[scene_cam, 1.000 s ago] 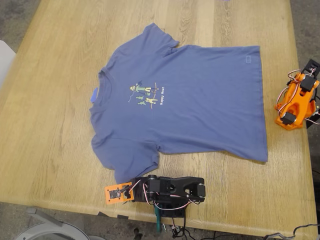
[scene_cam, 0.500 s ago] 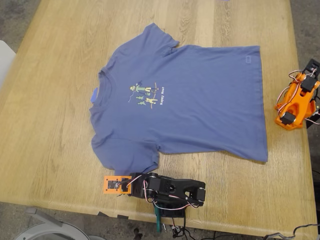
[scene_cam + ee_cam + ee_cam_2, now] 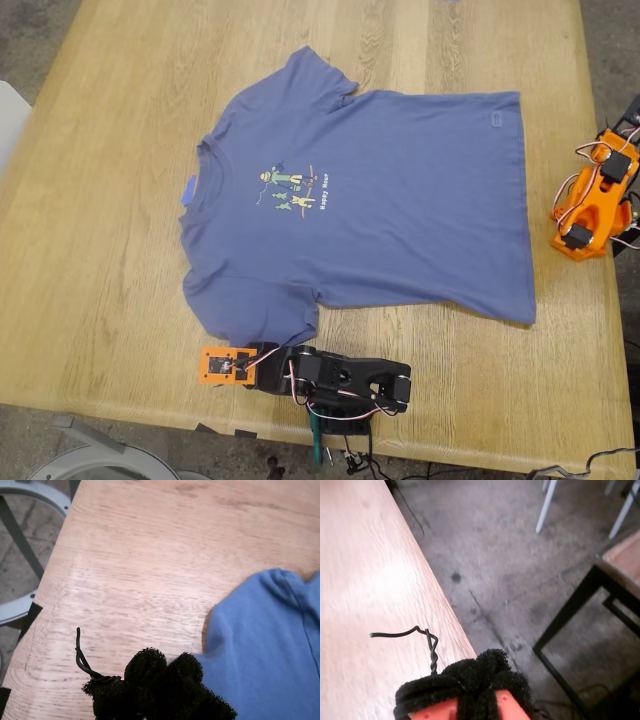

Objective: Fold a T-shirt

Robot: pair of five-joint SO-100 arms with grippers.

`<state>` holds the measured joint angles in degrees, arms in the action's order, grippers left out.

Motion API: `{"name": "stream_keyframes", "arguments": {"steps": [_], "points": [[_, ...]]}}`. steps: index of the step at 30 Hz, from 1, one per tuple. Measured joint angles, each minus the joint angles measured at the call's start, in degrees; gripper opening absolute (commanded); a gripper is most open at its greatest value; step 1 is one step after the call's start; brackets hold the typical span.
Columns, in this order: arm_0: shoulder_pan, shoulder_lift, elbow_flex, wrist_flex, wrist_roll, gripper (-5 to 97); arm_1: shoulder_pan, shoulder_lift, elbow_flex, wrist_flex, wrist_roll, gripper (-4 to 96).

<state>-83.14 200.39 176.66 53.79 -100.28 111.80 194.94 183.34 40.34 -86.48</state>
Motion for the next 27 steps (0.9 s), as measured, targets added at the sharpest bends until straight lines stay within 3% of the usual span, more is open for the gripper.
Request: {"name": "stream_keyframes", "arguments": {"steps": [6,11,17,27], "points": [[0.0,0.0,0.0,-0.44,0.0,0,-6.24,0.0,0.0,-5.19,2.37,8.0],[0.0,0.0,0.0,0.0,0.0,2,-8.09,0.0,0.0,-2.72,2.72,9.2],[0.0,0.0,-2.2,2.2,0.0,5,-9.23,0.0,-2.29,2.29,2.72,18.7],[0.09,0.0,-7.91,7.12,0.0,43,-12.3,0.0,-7.56,8.7,7.65,38.4]]}}
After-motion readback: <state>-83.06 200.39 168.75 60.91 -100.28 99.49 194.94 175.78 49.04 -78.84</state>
